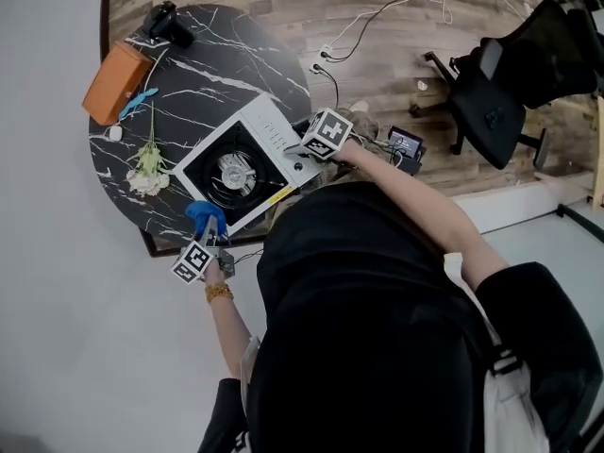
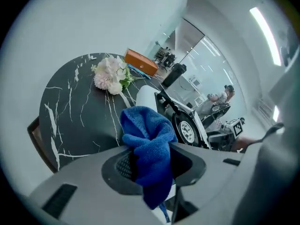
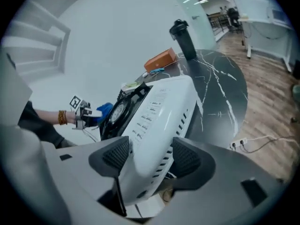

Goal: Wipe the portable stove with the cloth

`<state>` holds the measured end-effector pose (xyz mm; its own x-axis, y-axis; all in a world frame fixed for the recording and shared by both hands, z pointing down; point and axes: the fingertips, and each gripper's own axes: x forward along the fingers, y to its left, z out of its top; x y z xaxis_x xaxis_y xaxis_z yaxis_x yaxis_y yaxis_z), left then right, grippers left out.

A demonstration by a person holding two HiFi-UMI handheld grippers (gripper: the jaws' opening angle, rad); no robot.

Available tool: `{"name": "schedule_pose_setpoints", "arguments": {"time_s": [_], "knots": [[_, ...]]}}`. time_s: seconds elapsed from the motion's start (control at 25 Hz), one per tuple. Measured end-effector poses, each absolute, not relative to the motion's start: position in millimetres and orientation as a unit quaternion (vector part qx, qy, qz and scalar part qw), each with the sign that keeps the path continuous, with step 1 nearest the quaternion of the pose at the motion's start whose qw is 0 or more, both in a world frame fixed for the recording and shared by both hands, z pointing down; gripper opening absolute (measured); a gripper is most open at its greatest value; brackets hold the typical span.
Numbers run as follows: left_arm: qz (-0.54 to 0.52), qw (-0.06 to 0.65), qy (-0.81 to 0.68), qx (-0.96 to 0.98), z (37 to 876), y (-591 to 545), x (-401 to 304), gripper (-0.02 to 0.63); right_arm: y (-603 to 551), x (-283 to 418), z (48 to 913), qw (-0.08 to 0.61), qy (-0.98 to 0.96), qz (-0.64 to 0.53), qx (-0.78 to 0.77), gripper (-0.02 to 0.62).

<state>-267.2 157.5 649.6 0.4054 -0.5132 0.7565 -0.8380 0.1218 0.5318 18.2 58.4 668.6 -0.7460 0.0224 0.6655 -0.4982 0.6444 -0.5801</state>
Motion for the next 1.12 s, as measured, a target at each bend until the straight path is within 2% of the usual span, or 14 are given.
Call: {"name": "schedule_pose_setpoints", "arguments": {"time_s": [0.24,0.4,0.52,0.6,0.68,0.92,1.04,1.12], "knots": [[0.136,0.566,-0.500,0.642,652,142,-266,0.133,12,8,673,0.267,-0.820,0.466,0.199,0.276],[0.136,0.551,-0.525,0.635,652,111,-266,0.132,-36,-2,672,0.252,-0.821,0.457,0.231,0.276],[0.129,0.520,-0.564,0.628,649,87,-265,0.126,-69,-6,668,0.269,-0.827,0.427,0.246,0.279],[0.126,0.476,-0.595,0.635,632,71,-263,0.115,-83,-7,654,0.292,-0.850,0.361,0.248,0.276],[0.122,0.410,-0.619,0.659,594,54,-259,0.114,-88,-11,619,0.281,-0.886,0.276,0.243,0.259],[0.087,0.168,-0.622,0.760,454,-9,-188,0.114,-62,-36,474,0.126,-0.958,0.085,0.242,0.227],[0.091,0.047,-0.628,0.771,411,-34,-158,0.114,-49,-61,427,0.082,-0.965,0.021,0.249,0.145],[0.091,0.009,-0.633,0.769,403,-42,-143,0.114,-45,-68,410,0.069,-0.963,0.004,0.262,0.073]]}}
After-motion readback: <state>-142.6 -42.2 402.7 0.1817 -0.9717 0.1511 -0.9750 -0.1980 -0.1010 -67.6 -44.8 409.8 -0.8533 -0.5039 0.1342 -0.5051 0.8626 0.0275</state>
